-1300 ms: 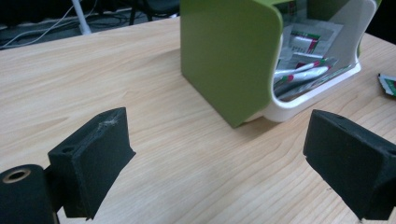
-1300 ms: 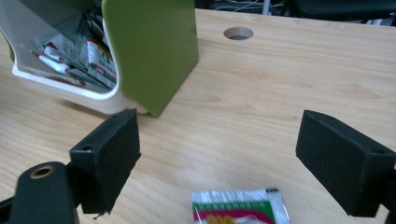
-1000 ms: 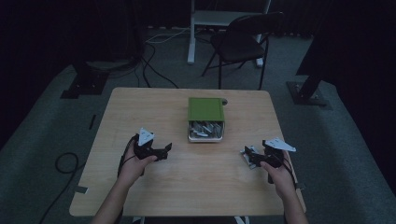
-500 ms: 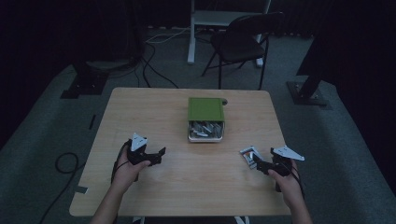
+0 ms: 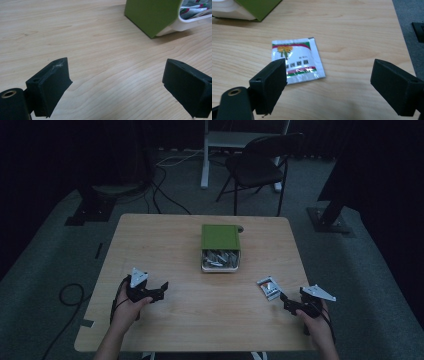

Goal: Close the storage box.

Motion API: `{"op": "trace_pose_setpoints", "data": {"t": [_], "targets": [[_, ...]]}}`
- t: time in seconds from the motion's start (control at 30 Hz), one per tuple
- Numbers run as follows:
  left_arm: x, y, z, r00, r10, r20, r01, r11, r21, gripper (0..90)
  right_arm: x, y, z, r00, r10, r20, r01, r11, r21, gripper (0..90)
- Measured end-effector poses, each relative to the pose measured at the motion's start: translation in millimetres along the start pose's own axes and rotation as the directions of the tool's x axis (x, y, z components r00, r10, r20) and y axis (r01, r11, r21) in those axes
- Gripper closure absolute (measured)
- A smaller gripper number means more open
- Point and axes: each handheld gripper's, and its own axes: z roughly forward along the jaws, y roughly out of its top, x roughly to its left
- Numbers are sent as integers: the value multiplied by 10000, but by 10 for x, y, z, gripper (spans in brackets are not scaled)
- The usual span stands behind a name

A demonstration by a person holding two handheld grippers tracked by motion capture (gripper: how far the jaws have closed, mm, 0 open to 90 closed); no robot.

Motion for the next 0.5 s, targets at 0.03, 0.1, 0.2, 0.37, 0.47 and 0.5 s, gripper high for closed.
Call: {"op": "trace_pose_setpoints", "data": {"t": [0.03,0.1,0.2,0.37,0.47,0.5], "targets": [[11,-13,-7,10000,-32,-69,32,10000,15,81,-10,-12,-2,10000,-1,64,0,10000,36,132],[33,-35,-25,9997,-166,-157,166,9999,-12,81,-28,-37,0,9999,6,163,-8,9999,163,132],[54,-54,-47,9992,-266,-289,266,9996,26,81,-50,-58,2,9995,117,283,-125,9995,280,132],[96,-100,-100,9979,-382,-518,392,9991,185,81,-75,-96,-2,9980,233,592,-264,9983,518,132],[157,-164,-142,9948,-581,-835,608,9977,299,81,-71,-129,1,9973,164,716,-213,9975,681,132],[157,-164,-142,9948,-581,-835,608,9977,299,81,-70,-137,3,9970,111,770,-167,9972,728,133]]}}
